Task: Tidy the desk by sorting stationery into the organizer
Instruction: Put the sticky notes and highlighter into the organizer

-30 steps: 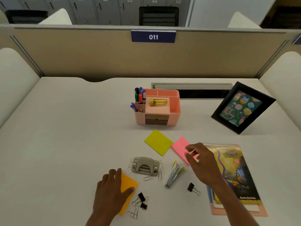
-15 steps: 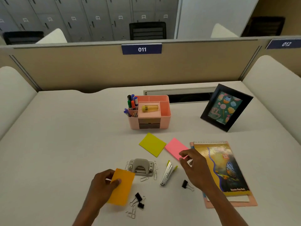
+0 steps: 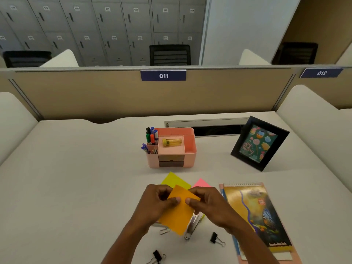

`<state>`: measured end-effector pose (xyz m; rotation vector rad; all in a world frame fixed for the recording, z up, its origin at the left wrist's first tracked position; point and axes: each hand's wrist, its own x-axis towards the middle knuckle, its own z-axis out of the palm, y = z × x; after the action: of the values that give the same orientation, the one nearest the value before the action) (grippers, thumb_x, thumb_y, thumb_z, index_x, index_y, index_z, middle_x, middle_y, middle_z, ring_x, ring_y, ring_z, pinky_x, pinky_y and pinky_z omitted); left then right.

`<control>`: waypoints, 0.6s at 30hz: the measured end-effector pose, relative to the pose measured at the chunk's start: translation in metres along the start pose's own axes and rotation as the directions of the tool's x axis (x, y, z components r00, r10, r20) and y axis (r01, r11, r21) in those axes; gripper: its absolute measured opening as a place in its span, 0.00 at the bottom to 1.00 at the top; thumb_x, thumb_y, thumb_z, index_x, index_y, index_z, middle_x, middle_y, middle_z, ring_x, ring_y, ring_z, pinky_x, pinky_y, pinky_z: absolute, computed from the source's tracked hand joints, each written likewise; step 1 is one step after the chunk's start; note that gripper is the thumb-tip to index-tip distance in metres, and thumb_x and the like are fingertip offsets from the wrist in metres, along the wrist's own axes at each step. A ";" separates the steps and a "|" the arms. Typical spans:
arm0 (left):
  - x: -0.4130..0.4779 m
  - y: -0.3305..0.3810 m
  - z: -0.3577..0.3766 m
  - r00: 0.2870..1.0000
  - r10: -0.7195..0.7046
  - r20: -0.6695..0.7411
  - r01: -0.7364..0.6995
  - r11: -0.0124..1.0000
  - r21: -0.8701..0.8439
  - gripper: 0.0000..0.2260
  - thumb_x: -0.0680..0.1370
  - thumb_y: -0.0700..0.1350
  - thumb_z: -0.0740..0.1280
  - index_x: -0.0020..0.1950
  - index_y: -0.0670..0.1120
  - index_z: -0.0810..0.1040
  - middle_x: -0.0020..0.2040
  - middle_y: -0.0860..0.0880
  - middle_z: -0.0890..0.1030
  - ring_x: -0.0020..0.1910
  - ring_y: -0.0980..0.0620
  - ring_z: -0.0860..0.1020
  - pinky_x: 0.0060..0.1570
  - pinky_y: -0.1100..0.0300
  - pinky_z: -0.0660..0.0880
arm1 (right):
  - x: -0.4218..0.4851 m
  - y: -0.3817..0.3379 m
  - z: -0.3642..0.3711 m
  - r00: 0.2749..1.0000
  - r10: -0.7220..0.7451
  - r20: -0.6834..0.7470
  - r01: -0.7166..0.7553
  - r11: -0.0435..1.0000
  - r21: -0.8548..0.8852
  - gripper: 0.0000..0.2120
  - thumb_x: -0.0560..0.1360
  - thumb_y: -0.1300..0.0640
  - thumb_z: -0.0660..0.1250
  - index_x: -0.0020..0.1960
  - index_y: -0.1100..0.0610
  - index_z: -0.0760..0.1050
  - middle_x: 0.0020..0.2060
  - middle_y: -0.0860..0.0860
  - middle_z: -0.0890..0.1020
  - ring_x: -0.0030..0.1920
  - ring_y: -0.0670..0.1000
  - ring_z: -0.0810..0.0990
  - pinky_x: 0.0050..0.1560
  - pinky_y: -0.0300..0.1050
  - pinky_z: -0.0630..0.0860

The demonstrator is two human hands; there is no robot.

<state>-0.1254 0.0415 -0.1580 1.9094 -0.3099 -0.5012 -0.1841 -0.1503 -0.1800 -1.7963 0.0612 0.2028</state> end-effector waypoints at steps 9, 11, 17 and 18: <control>0.034 -0.023 -0.002 0.999 0.039 0.020 -0.036 0.991 -0.129 0.10 0.72 0.51 0.71 0.39 0.45 0.84 0.37 0.47 0.84 0.36 0.53 0.80 0.38 0.60 0.75 | 0.021 0.013 -0.013 0.996 0.076 0.045 -0.069 0.989 -0.131 0.04 0.75 0.53 0.70 0.48 0.52 0.82 0.46 0.52 0.84 0.48 0.52 0.82 0.51 0.50 0.79; 0.061 -0.037 -0.005 0.987 0.080 -0.139 -0.079 0.997 0.008 0.12 0.74 0.53 0.69 0.37 0.45 0.82 0.35 0.49 0.83 0.35 0.54 0.79 0.39 0.58 0.75 | 0.024 0.017 -0.020 0.995 0.093 0.036 -0.087 0.986 -0.141 0.05 0.75 0.55 0.70 0.48 0.55 0.82 0.46 0.54 0.84 0.48 0.53 0.82 0.50 0.51 0.79; 0.103 -0.063 0.015 0.989 -0.016 -0.144 0.128 0.559 0.819 0.28 0.75 0.66 0.59 0.64 0.46 0.70 0.62 0.47 0.72 0.60 0.46 0.71 0.57 0.53 0.68 | 0.027 0.026 -0.030 0.988 0.148 0.049 -0.141 0.984 -0.112 0.04 0.75 0.57 0.69 0.47 0.55 0.82 0.44 0.51 0.85 0.45 0.48 0.83 0.44 0.41 0.78; 0.103 -0.064 0.020 0.991 -0.024 -0.129 0.123 0.499 0.858 0.29 0.74 0.66 0.59 0.65 0.45 0.68 0.64 0.46 0.70 0.61 0.45 0.69 0.58 0.52 0.67 | 0.028 0.026 -0.032 0.987 0.152 0.048 -0.146 0.983 -0.109 0.03 0.76 0.58 0.69 0.47 0.55 0.82 0.43 0.50 0.85 0.43 0.46 0.83 0.42 0.39 0.77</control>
<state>-0.0457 0.0042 -0.2443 2.9600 -0.4732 -0.3027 -0.1566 -0.1855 -0.2025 -1.8912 0.1477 0.3694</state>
